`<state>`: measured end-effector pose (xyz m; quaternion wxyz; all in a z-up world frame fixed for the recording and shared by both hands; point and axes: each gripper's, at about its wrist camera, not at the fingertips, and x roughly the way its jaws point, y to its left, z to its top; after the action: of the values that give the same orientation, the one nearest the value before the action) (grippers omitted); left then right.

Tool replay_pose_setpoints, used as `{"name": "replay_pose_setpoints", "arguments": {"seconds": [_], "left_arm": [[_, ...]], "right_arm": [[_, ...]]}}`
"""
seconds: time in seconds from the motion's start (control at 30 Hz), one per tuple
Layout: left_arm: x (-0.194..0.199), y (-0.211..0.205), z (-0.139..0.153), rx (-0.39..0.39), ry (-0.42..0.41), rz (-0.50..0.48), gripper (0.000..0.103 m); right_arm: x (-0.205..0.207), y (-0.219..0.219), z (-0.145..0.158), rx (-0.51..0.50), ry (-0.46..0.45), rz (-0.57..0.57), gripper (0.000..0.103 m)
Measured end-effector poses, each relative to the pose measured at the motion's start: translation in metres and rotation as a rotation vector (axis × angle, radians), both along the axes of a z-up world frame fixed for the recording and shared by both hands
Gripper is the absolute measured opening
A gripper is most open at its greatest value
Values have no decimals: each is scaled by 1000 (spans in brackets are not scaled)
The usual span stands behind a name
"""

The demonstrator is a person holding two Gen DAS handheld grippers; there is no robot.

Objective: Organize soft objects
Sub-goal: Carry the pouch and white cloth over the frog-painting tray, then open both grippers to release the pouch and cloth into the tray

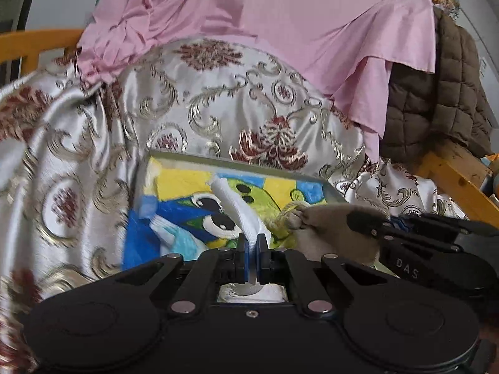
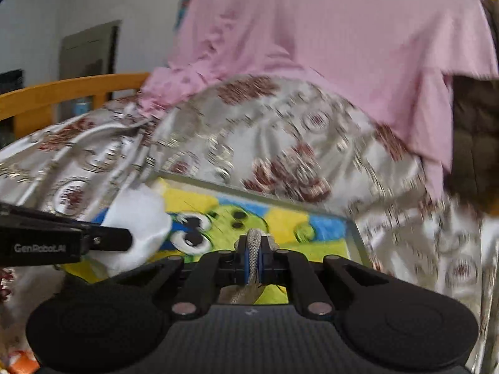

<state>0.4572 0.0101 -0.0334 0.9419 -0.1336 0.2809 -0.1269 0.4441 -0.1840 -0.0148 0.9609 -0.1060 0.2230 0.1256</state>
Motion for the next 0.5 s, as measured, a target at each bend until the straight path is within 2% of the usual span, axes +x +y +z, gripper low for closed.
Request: {"name": "replay_pose_setpoints", "arguments": {"seconds": [0.17,0.27,0.33,0.4,0.47,0.5], "left_arm": [[7,-17,-13,7,53,-10,4],[10,-22,-17,17,105,6,5],[11,-21,-19,9,131,16,7],[11,-19,-18,0,153,32,12],[9,-19,-15,5,155,38,20],[7,-19,-12,12,153,45,20]], "right_arm": [[-2,-22,-11,39,43,-35,7],[-4,-29,-12,48,63,-50,15],[-7,-33,-13,50,72,-59,33],[-12,-36,-12,61,78,-58,46],[-17,-37,-10,62,76,-52,52],[-20,-38,-8,61,73,-50,55]]}}
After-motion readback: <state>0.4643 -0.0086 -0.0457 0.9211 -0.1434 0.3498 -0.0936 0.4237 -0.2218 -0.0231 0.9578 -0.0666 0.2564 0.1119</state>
